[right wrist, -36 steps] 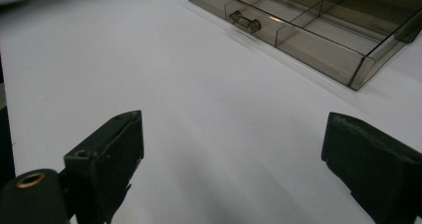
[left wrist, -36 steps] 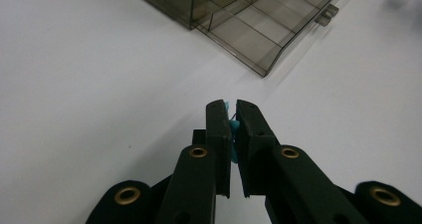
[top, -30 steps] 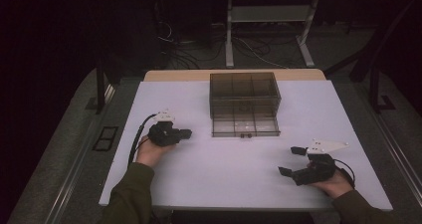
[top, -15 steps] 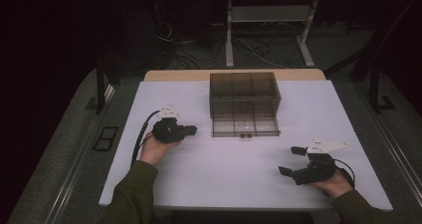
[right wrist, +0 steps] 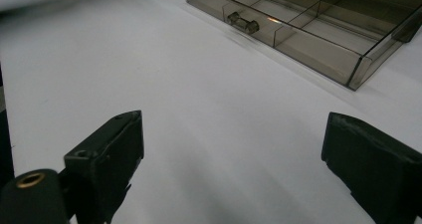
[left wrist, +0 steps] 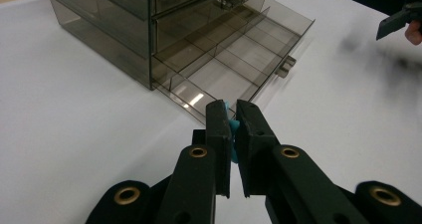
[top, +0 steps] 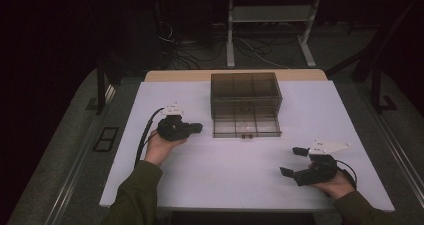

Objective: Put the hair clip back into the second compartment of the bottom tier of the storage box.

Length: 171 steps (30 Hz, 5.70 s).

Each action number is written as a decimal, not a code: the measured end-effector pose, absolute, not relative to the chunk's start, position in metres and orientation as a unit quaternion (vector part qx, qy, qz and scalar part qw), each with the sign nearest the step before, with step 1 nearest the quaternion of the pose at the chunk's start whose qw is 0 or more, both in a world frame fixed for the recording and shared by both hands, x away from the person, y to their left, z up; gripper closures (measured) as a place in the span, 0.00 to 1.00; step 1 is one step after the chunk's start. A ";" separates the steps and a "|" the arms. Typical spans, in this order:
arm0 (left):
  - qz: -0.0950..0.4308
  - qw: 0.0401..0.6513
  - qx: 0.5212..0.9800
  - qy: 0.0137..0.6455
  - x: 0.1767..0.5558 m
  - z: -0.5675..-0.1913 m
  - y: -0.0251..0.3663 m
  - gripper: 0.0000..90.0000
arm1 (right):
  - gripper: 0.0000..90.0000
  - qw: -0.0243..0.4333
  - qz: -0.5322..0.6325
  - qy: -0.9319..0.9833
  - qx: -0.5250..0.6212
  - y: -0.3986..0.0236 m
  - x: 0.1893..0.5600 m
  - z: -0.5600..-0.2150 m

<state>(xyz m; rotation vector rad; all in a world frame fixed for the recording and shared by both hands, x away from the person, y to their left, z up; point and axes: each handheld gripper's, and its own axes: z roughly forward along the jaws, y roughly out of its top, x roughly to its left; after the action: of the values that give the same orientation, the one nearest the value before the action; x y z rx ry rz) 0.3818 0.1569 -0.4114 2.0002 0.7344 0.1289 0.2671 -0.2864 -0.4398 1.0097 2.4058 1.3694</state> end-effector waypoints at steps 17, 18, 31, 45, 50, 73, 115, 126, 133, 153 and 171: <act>0.044 0.492 0.820 0.290 0.395 -0.405 0.140 0.93 | 0.10 0.099 0.464 0.812 0.341 -0.288 0.267 -0.440; 0.044 0.493 0.820 0.289 0.396 -0.405 0.138 0.94 | 0.10 0.099 0.464 0.811 0.341 -0.288 0.267 -0.440; 0.042 0.498 0.821 0.275 0.405 -0.402 0.121 0.94 | 0.10 0.098 0.466 0.810 0.343 -0.288 0.267 -0.440; 0.038 0.502 0.823 0.263 0.413 -0.402 0.101 0.93 | 0.10 0.097 0.466 0.809 0.343 -0.289 0.267 -0.440; 0.034 0.505 0.824 0.257 0.417 -0.403 0.091 0.93 | 0.10 0.097 0.466 0.810 0.343 -0.288 0.267 -0.440; 0.030 0.501 0.835 0.227 0.427 -0.412 0.045 0.93 | 0.10 0.097 0.468 0.809 0.342 -0.289 0.267 -0.440; 0.036 0.419 0.877 0.232 0.426 -0.444 0.003 0.92 | 0.10 0.095 0.467 0.810 0.341 -0.289 0.265 -0.440; 0.039 0.422 0.874 0.237 0.425 -0.442 0.004 0.89 | 0.10 0.095 0.468 0.810 0.340 -0.289 0.265 -0.440; 0.042 0.434 0.868 0.240 0.425 -0.438 0.006 0.83 | 0.10 0.094 0.468 0.810 0.340 -0.289 0.265 -0.440; 0.051 0.467 0.847 0.248 0.421 -0.423 0.031 0.50 | 0.10 0.095 0.470 0.810 0.337 -0.289 0.265 -0.440; 0.060 0.473 0.844 0.245 0.398 -0.414 0.065 0.31 | 0.10 0.096 0.469 0.811 0.337 -0.289 0.265 -0.440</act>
<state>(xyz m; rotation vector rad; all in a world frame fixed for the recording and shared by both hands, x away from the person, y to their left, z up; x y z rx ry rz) 0.3978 0.0653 -0.4141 2.0667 0.5985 0.1464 0.2646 -0.2887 -0.4401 0.9997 2.4021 1.3897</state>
